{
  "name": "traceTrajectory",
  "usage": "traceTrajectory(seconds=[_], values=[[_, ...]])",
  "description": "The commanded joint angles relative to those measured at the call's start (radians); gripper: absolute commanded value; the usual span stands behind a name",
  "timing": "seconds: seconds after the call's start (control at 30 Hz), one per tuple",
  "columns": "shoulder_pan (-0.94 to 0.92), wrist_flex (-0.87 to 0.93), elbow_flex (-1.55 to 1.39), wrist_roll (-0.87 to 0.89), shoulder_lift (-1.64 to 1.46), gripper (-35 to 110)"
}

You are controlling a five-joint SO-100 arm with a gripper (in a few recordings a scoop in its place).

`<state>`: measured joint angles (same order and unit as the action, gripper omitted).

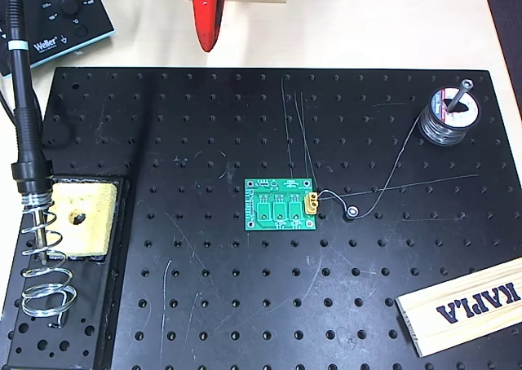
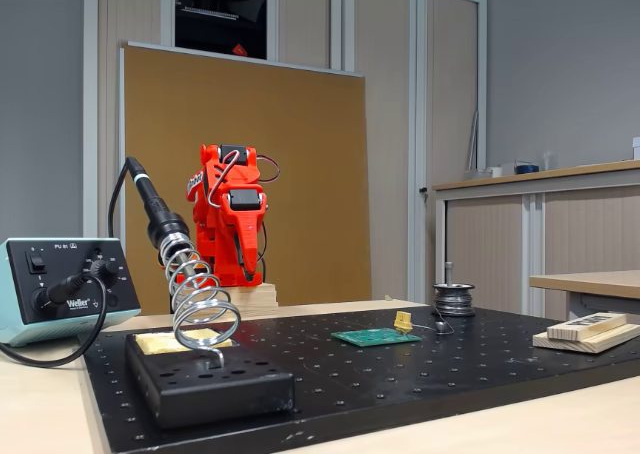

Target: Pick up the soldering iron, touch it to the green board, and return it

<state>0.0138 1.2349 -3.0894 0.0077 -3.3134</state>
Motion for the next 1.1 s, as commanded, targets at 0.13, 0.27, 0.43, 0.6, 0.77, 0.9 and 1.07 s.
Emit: traceTrajectory(seconds=[0.13, 0.27, 0.43, 0.6, 0.77, 0.9, 1.07], values=[[0.009, 0.008, -0.009, -0.017, -0.014, 0], [0.009, 0.008, -0.009, -0.017, -0.014, 0], [0.020, 0.008, -0.009, -0.018, -0.014, 0], [-0.003, 0.009, 0.000, -0.094, -0.012, 0], [-0.014, 0.043, 0.066, -0.158, -0.020, 0], [-0.044, 0.048, 0.144, -0.175, -0.014, 0], [-0.049, 0.040, 0.253, -0.169, 0.066, 0]])
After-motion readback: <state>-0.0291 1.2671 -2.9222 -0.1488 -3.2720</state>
